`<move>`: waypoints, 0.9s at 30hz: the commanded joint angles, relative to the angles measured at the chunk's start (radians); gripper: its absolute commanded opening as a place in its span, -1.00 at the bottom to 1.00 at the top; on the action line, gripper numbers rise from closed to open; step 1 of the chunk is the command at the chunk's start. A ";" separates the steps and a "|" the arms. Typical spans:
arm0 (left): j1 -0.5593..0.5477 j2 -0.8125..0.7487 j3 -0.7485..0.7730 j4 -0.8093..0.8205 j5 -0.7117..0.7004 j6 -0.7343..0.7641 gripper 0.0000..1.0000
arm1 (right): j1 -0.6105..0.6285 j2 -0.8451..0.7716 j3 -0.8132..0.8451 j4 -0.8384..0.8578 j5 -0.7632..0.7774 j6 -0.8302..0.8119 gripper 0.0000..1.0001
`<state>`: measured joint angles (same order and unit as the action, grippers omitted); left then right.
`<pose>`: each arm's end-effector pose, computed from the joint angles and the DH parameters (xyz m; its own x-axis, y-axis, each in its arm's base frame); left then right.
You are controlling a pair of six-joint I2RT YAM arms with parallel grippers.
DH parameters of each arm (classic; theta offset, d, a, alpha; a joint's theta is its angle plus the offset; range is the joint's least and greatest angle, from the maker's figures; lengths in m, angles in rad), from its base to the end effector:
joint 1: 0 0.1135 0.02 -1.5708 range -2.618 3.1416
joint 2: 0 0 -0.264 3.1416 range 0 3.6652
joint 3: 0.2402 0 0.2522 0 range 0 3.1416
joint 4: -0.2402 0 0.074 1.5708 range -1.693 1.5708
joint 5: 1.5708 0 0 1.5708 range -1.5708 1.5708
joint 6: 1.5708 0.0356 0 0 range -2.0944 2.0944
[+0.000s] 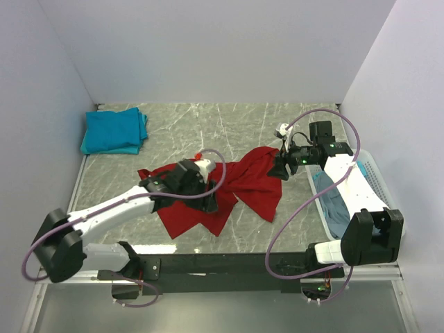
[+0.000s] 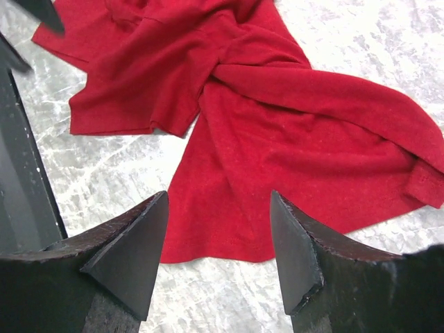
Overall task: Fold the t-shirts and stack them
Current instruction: Flatten the tshirt out
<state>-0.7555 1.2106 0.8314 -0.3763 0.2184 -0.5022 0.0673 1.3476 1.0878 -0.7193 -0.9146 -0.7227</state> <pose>0.1810 -0.1811 0.2510 -0.8149 0.1221 -0.5665 0.4471 0.7544 -0.4806 0.2646 0.0461 0.2866 -0.3023 -0.4248 -0.8533 -0.9092 0.3974 0.1243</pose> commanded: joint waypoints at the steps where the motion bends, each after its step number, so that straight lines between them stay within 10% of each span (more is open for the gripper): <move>1: -0.089 0.061 0.055 -0.110 -0.163 -0.024 0.23 | -0.006 -0.025 0.012 0.027 -0.032 0.009 0.33; 13: -0.280 0.406 0.143 -0.163 -0.361 -0.108 0.00 | -0.012 -0.002 0.023 0.000 -0.036 -0.006 0.32; 18: -0.283 0.466 0.175 -0.191 -0.393 -0.096 -0.48 | -0.017 0.007 0.027 -0.017 -0.044 -0.017 0.32; 20: -0.283 0.460 0.181 -0.185 -0.393 -0.095 -0.98 | -0.015 0.008 0.032 -0.022 -0.046 -0.021 0.32; 27: -0.145 0.324 0.297 -0.222 -0.409 0.013 -0.99 | -0.020 -0.007 0.034 -0.023 -0.047 -0.021 0.32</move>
<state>-1.0016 1.6394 1.0180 -0.5964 -0.1722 -0.5610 0.0578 1.3544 1.0882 -0.7330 -0.9344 -0.7307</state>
